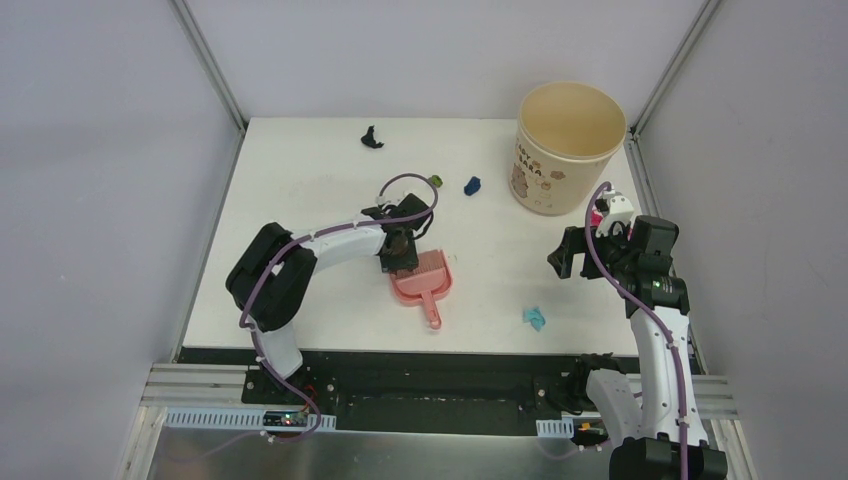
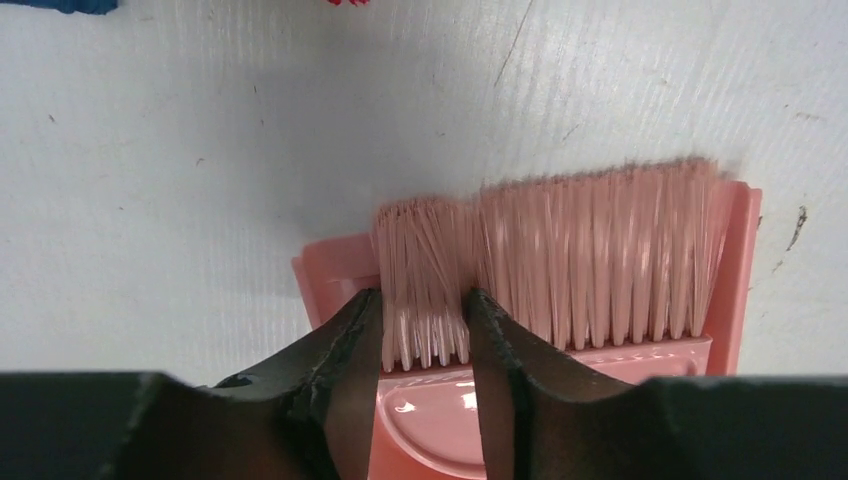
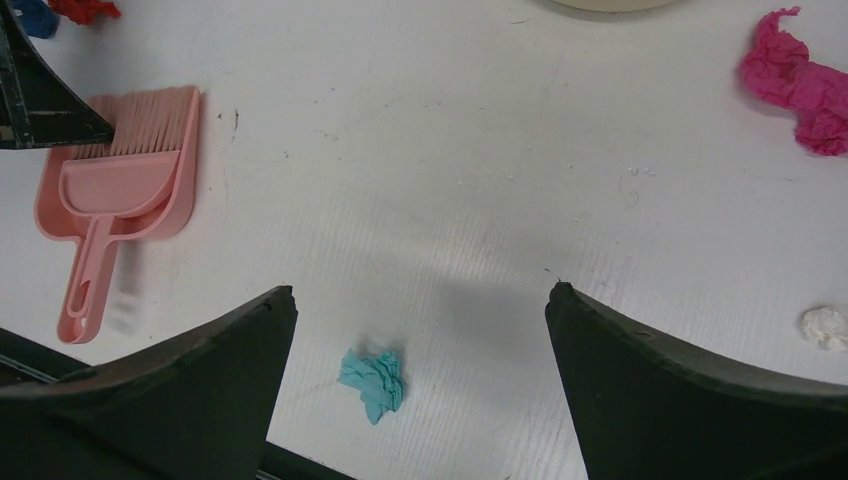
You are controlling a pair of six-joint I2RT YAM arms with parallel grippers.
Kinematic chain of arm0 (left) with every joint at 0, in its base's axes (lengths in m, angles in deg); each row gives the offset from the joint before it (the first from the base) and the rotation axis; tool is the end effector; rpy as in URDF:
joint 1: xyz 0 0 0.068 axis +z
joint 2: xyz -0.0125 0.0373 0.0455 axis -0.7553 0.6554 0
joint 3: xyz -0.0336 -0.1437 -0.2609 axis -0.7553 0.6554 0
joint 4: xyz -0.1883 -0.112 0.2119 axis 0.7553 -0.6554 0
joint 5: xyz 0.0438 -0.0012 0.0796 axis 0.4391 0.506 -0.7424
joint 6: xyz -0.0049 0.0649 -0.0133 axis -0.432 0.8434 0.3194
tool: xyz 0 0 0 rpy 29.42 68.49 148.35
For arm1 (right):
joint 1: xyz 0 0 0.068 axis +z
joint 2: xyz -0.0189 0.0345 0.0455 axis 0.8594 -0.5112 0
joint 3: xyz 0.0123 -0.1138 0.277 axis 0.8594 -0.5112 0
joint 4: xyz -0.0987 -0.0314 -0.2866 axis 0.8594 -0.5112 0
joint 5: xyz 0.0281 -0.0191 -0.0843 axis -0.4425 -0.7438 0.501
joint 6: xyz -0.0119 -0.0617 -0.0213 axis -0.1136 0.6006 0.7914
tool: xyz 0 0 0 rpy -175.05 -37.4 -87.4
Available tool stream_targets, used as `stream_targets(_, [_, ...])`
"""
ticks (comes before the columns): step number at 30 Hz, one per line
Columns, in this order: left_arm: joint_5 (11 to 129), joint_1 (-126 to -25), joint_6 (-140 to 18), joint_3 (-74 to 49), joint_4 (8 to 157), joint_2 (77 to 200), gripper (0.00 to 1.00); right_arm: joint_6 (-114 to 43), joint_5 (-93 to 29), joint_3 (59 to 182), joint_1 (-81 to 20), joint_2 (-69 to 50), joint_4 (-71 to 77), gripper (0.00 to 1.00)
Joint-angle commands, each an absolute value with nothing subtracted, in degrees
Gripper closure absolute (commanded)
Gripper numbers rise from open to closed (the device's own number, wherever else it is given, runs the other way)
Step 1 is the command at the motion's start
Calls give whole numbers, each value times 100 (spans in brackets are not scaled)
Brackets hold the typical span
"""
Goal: Sweep away the paper scraps from the table
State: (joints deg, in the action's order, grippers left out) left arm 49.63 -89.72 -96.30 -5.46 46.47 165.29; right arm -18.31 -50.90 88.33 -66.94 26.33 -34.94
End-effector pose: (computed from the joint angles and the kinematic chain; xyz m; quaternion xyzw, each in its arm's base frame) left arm 0.3017 -0.2449 0.1530 -0.0703 0.9790 -0.0380 0.1874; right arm 0.2013 -0.0031 0.2921 -0.1175 0.8801 0.1460 0.4363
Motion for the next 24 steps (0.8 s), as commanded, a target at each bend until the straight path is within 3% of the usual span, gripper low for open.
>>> stream_targets(1, [5042,-8931,-9622,-716,4718,16701,71,-1741,-5191,8848,-6734,2686,-3320,0])
stream_targets(5, [5154,-8931,-9473,-692,4812,16329,100,-1735,-5206,8848,-6734,2702,-3320,0])
stream_targets(16, [5712,-8943,-8401,-538,5678,14826,100,-1356,-6341,9041,-6721,3046,-3795,0])
stream_targets(24, [6464,-8942,-7909,-208,6265,14617,100,-1383,-7571,9660,-6695,2343,-4386,2])
